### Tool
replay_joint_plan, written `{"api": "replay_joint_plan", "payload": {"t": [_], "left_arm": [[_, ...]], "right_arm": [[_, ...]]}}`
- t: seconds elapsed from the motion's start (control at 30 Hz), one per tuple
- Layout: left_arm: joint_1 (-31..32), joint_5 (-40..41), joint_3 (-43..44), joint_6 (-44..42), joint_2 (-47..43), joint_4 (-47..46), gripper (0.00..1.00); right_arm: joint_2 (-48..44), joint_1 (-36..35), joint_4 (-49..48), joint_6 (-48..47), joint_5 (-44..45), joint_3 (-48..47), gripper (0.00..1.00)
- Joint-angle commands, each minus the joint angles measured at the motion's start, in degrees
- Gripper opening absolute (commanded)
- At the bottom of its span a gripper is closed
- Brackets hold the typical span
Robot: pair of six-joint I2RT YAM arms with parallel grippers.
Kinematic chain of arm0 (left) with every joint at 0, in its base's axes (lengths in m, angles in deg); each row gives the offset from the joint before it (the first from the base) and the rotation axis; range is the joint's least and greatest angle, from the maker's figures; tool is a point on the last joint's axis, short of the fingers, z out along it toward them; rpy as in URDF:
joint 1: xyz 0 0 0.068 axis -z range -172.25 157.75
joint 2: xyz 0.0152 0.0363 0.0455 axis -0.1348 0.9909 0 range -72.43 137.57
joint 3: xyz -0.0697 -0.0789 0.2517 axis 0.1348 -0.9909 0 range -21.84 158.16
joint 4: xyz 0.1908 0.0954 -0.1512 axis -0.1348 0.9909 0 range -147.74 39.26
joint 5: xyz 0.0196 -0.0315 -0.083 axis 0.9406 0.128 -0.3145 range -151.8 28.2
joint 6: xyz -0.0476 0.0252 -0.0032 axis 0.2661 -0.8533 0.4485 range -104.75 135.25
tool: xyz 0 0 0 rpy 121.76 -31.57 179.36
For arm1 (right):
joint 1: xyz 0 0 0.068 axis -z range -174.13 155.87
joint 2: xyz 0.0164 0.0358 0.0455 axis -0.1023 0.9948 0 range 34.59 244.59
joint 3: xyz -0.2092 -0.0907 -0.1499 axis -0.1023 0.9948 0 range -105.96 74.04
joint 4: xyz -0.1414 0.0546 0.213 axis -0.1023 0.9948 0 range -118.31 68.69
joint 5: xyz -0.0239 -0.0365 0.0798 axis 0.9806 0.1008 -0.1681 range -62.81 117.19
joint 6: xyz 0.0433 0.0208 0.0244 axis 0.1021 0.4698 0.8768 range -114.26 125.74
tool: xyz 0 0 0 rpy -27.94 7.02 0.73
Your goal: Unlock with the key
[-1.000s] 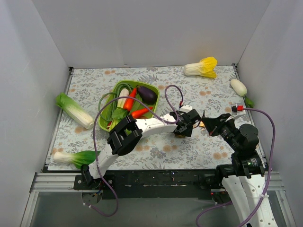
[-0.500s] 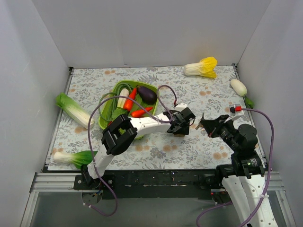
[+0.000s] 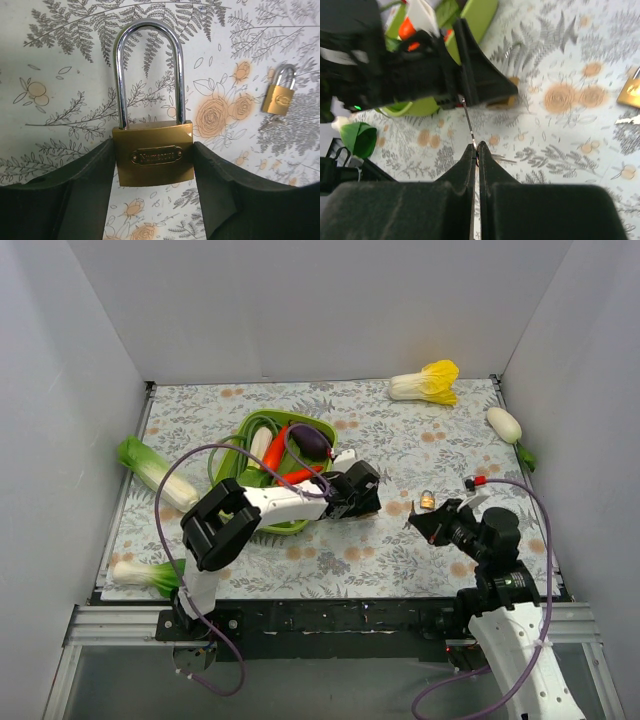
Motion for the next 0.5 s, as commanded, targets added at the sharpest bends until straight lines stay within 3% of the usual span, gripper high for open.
{"api": "replay_joint_plan", "payload": {"t": [0.0, 0.17, 0.47], "left_arm": [[0.1, 1.1, -4.2, 6.9, -9.6, -11.9, 0.00], [0.1, -1.0, -10.0, 10.3, -14.0, -17.9, 0.00], [0.1, -4.4, -12.2, 12.2, -15.6, -20.9, 0.00]], "right_arm": [[-1.6, -0.3, -5.4, 4.7, -6.1, 6.3, 0.01], [-0.3, -0.9, -9.2, 6.6, -8.1, 12.0, 0.01], [6.5, -5.3, -17.0, 8.5, -7.2, 14.1, 0.01]]}}
